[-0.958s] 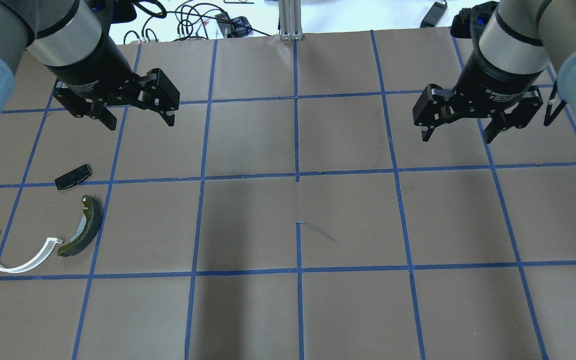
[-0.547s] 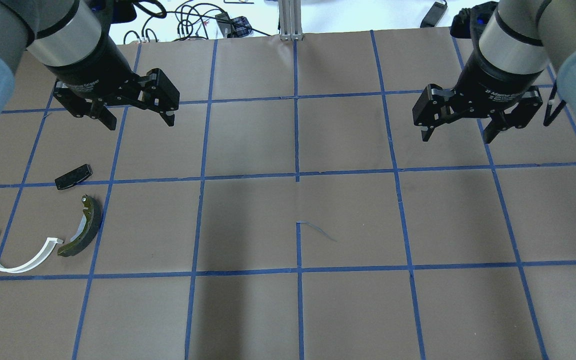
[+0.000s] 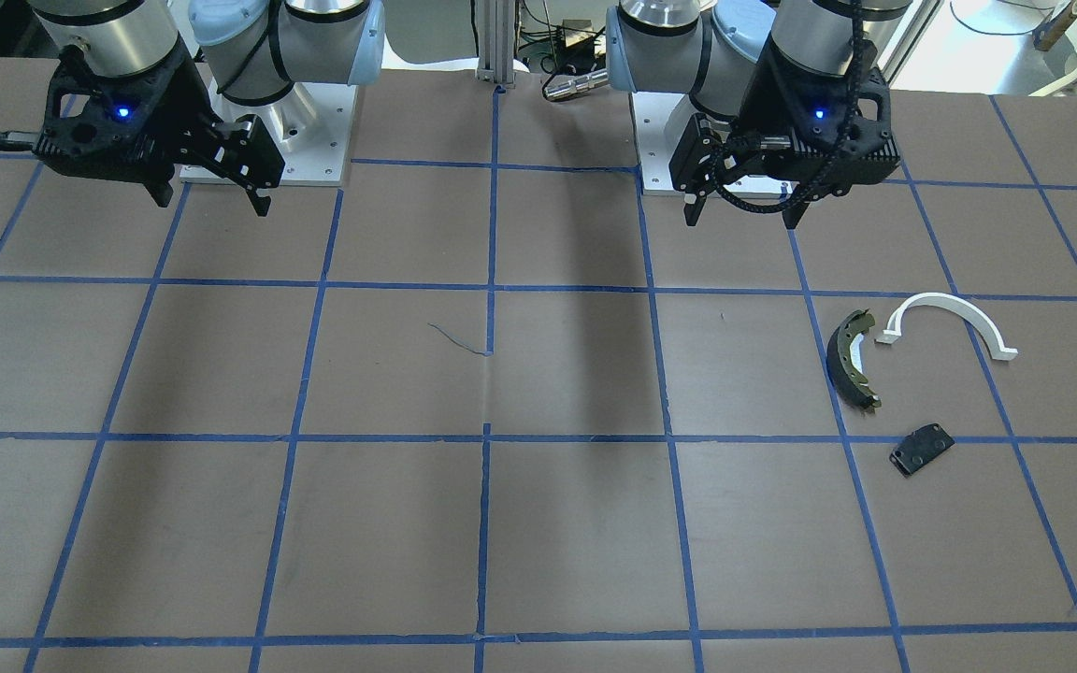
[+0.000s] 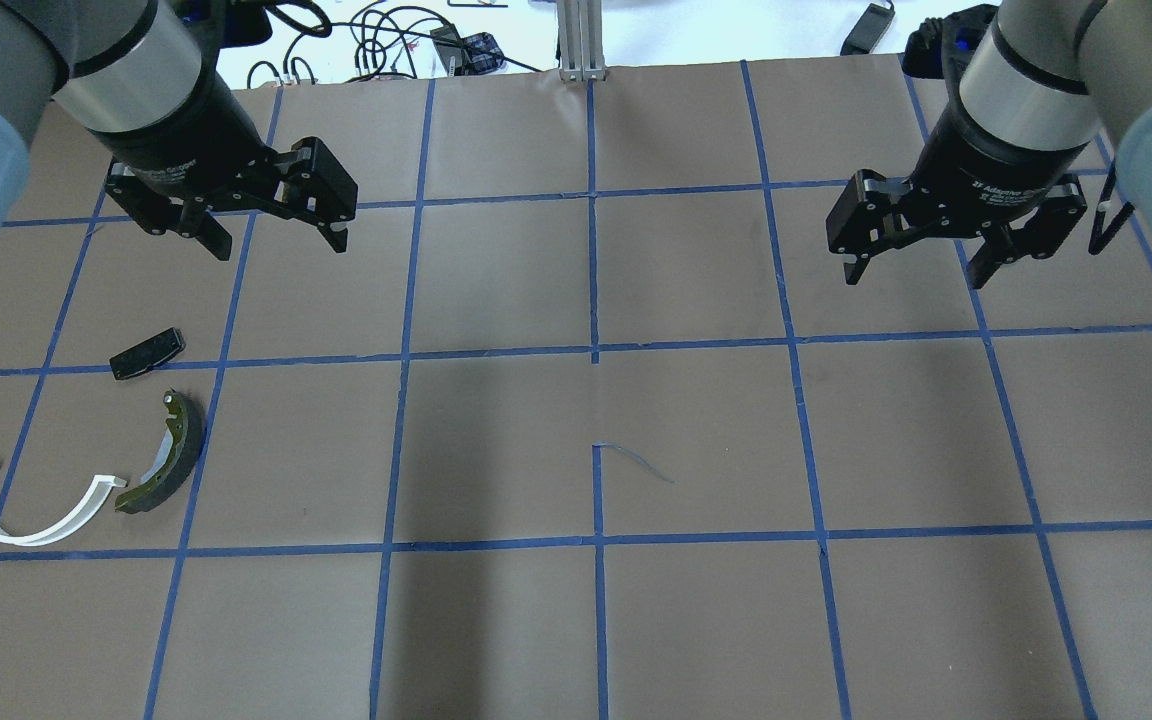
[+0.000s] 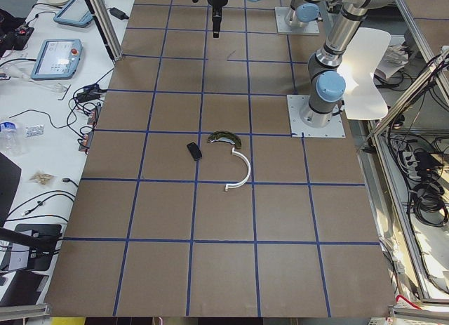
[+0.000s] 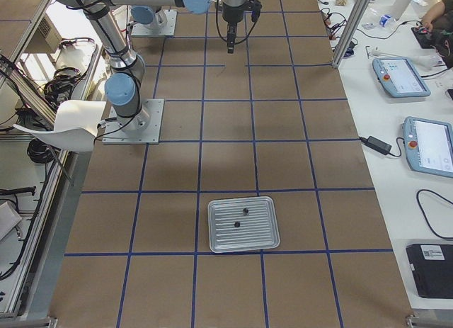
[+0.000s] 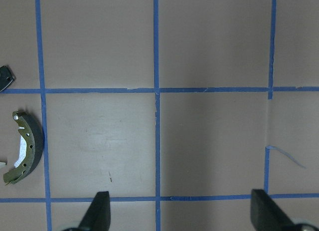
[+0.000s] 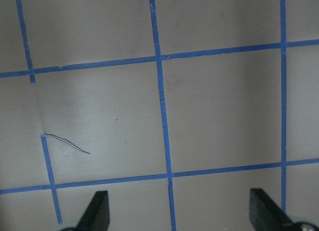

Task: Place bearing gear from tray to pile

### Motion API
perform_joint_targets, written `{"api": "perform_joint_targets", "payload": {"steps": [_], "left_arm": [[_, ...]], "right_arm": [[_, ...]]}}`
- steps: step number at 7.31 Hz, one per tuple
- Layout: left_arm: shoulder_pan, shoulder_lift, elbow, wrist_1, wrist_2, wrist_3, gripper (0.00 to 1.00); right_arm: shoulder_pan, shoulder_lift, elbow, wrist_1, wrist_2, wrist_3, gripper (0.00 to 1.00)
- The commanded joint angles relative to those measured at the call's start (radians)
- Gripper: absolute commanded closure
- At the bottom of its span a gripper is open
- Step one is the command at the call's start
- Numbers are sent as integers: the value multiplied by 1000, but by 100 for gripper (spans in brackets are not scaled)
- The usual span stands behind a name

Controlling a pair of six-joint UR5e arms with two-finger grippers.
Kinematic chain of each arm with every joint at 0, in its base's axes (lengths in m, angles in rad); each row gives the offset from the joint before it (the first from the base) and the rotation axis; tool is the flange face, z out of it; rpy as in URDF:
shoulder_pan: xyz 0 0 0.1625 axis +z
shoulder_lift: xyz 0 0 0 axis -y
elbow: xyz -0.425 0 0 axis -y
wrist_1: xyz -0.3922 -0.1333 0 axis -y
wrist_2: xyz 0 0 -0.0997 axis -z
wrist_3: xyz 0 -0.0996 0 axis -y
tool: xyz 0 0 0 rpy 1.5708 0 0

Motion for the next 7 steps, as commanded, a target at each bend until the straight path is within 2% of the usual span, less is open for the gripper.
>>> {"api": "perform_joint_targets", "payload": {"steps": [1, 4, 6, 7], "left_arm": [[1, 0, 0, 0, 0, 0, 0], [2, 1, 1, -1, -2, -1, 0], [5, -2, 14, -12, 3, -7, 0], [7, -2, 12, -12, 2, -7, 0]], "right_arm": [[0, 1, 1, 2, 2, -1, 0], [-11, 31, 5, -13, -1, -18, 0], [-79, 56, 5, -15, -1, -38, 0], [-130, 58, 2, -19, -21, -103, 0]]}}
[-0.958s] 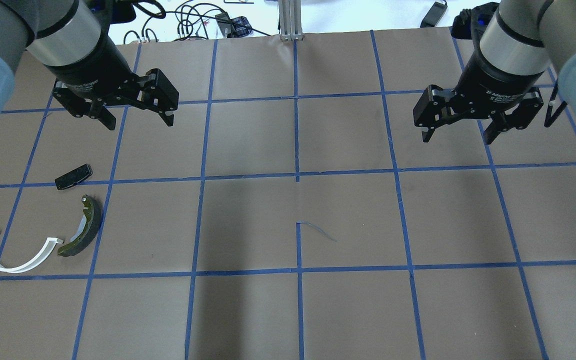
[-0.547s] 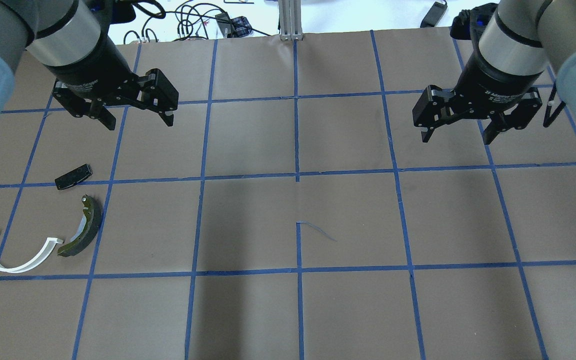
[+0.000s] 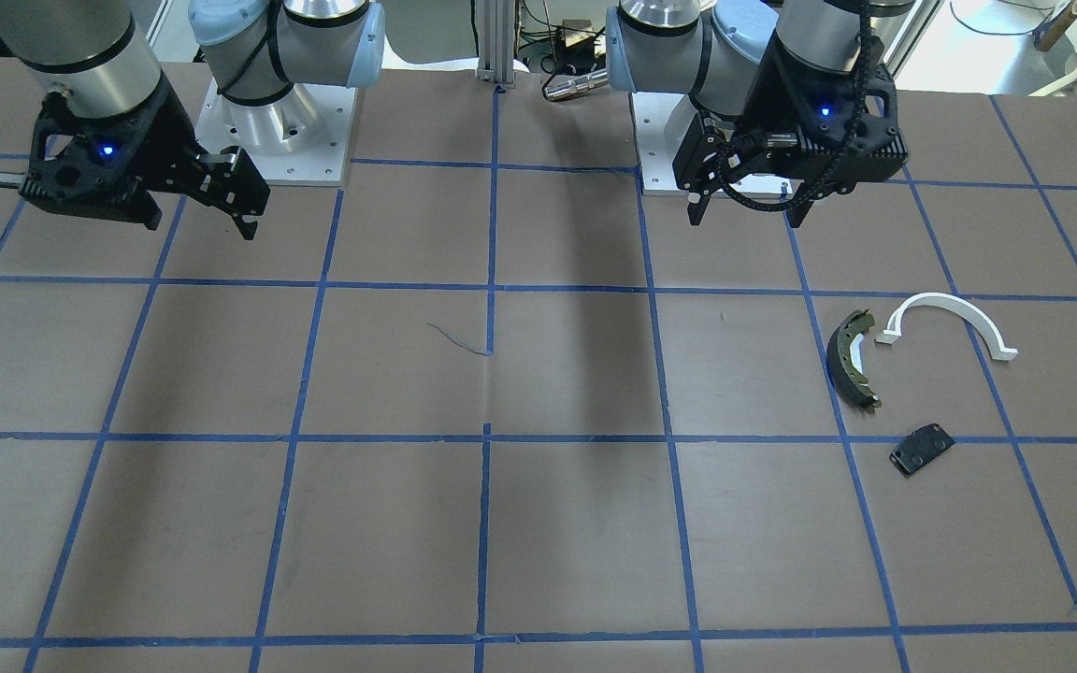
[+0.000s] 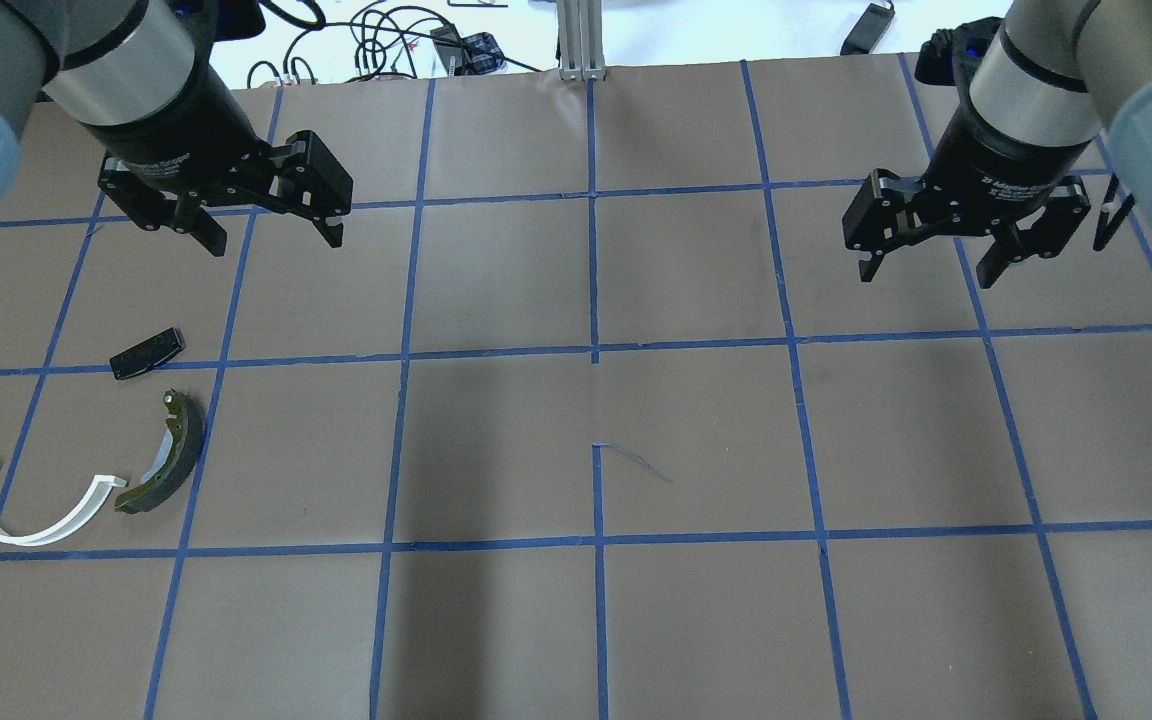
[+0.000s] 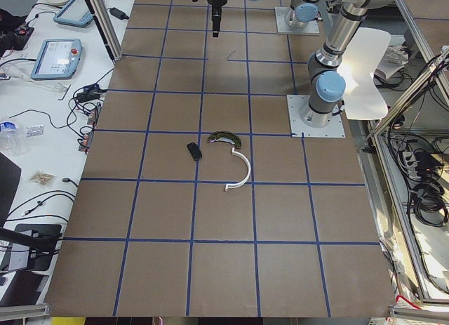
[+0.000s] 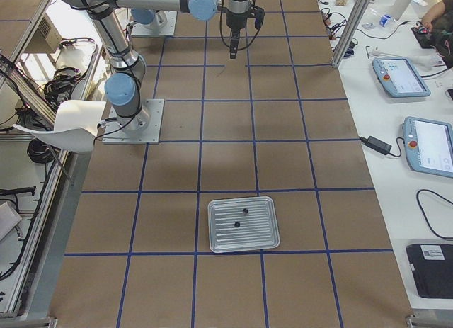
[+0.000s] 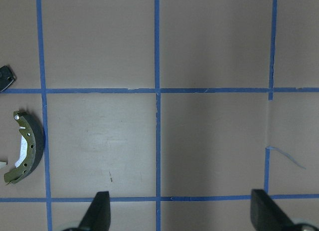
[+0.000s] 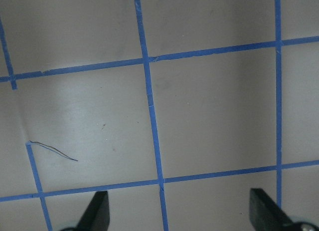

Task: Place bearing gear from tray to pile

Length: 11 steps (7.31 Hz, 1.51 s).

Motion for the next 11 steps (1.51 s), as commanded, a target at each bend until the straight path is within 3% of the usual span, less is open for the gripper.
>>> {"api": "perform_joint_targets", "payload": {"steps": [1, 4, 7, 9, 11], "left_arm": [[2, 1, -3, -4, 0, -1, 0], [0, 1, -4, -1, 0, 1, 0], [2, -1, -7, -1, 0, 5, 0], [9, -34, 42, -7, 0, 5, 0], [25, -88, 146, -105, -3, 7, 0]], "right_arm": [[-97, 13, -2, -14, -55, -157, 0], [-332, 79, -8, -102, -57, -578, 0], [-514, 216, -33, -273, -54, -954, 0], [-583, 336, -111, -292, -56, -1128, 0], [-652, 460, -201, -298, -45, -1241, 0]]}}
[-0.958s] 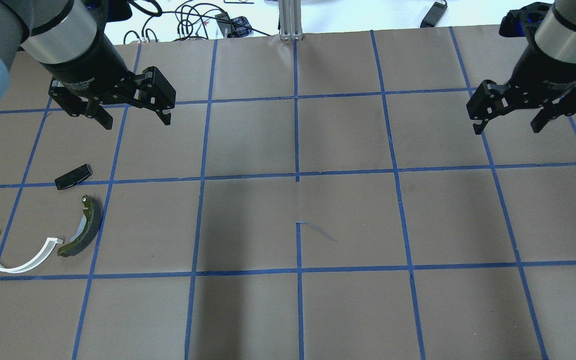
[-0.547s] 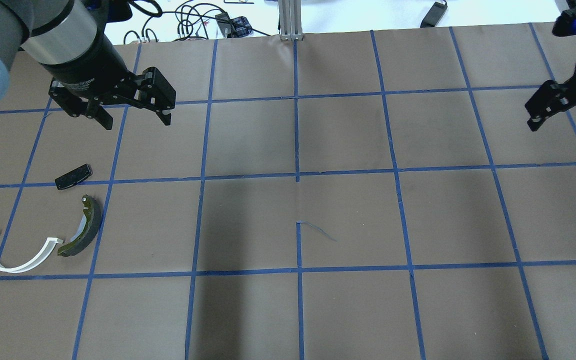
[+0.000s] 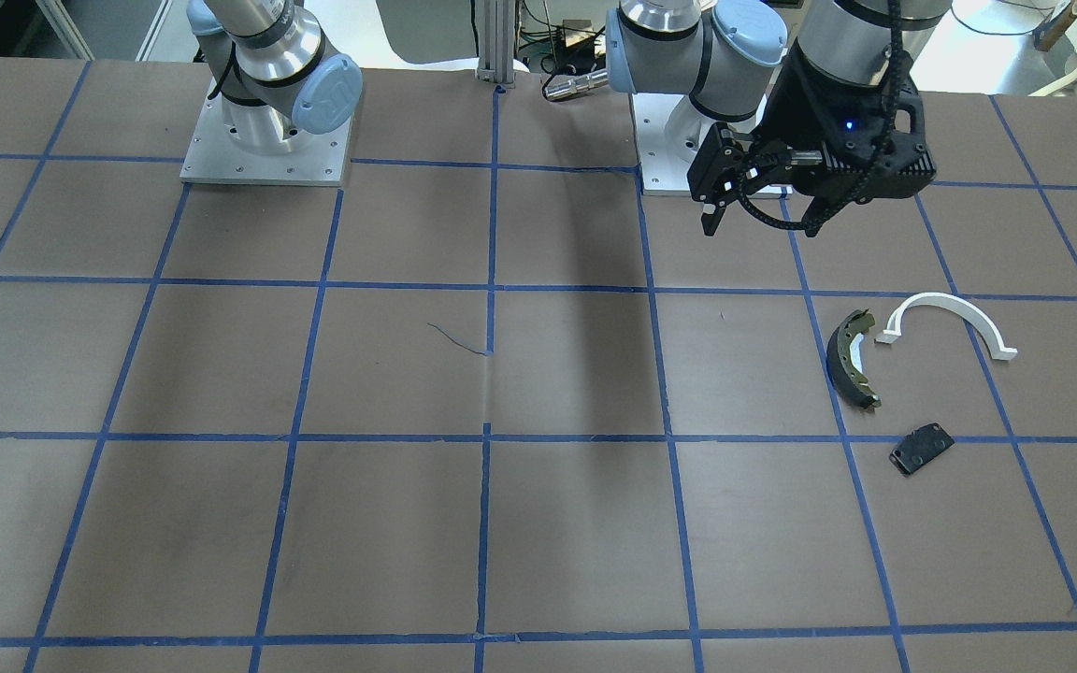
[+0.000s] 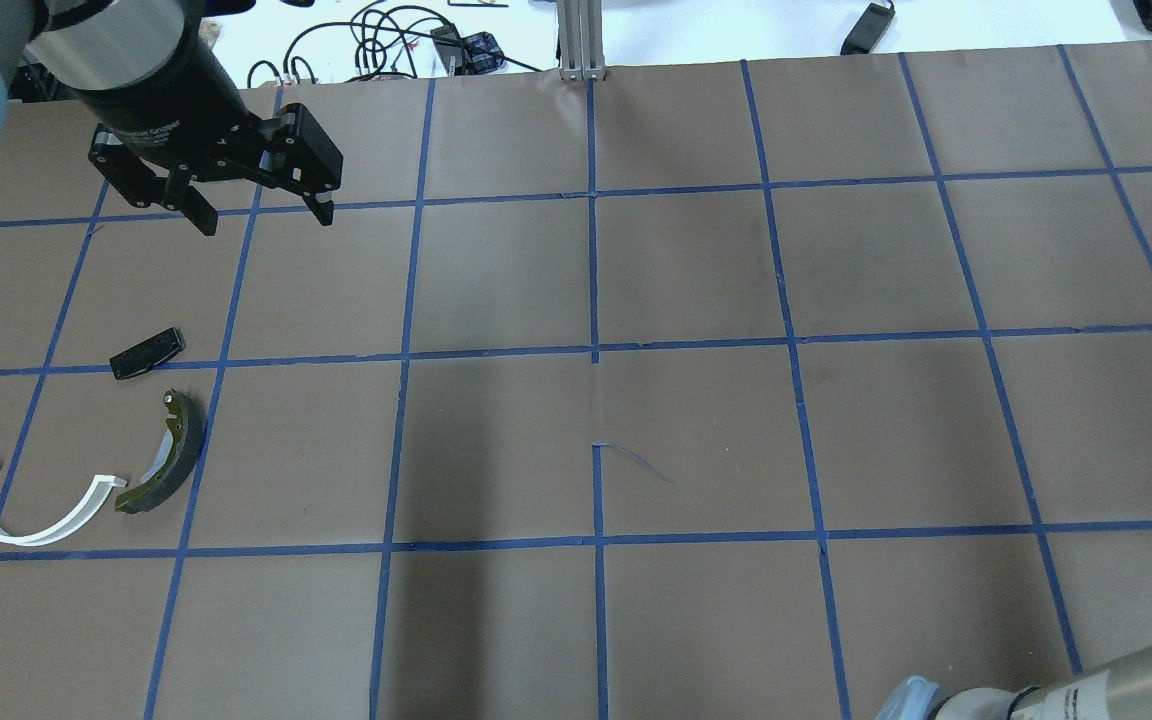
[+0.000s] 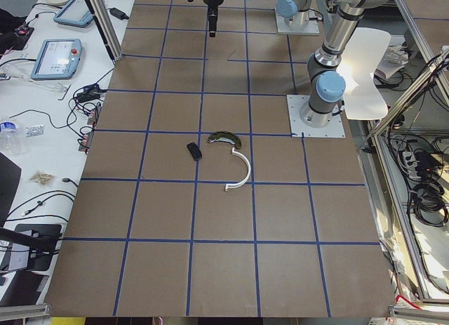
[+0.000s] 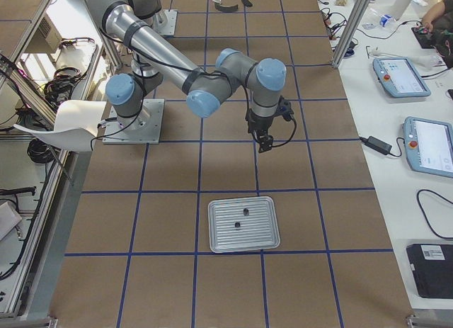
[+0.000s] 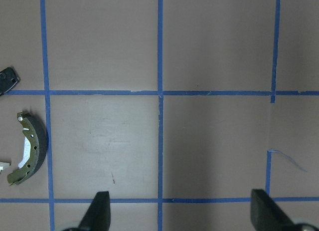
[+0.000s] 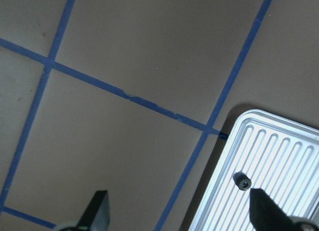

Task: Place bearing gear from tray to pile

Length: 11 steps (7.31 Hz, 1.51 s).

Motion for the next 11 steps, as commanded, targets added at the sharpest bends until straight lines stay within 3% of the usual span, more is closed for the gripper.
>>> {"api": "perform_joint_targets", "payload": {"steps": [1, 6, 11], "left_arm": [[3, -27, 35, -39, -2, 3, 0], [3, -3, 6, -24, -2, 81, 0], [3, -3, 7, -24, -2, 79, 0]], "right_arm": [[-53, 130, -91, -9, 5, -170, 0], [-114, 278, -104, -131, -2, -291, 1], [-136, 329, -98, -161, -86, -320, 14]]}}
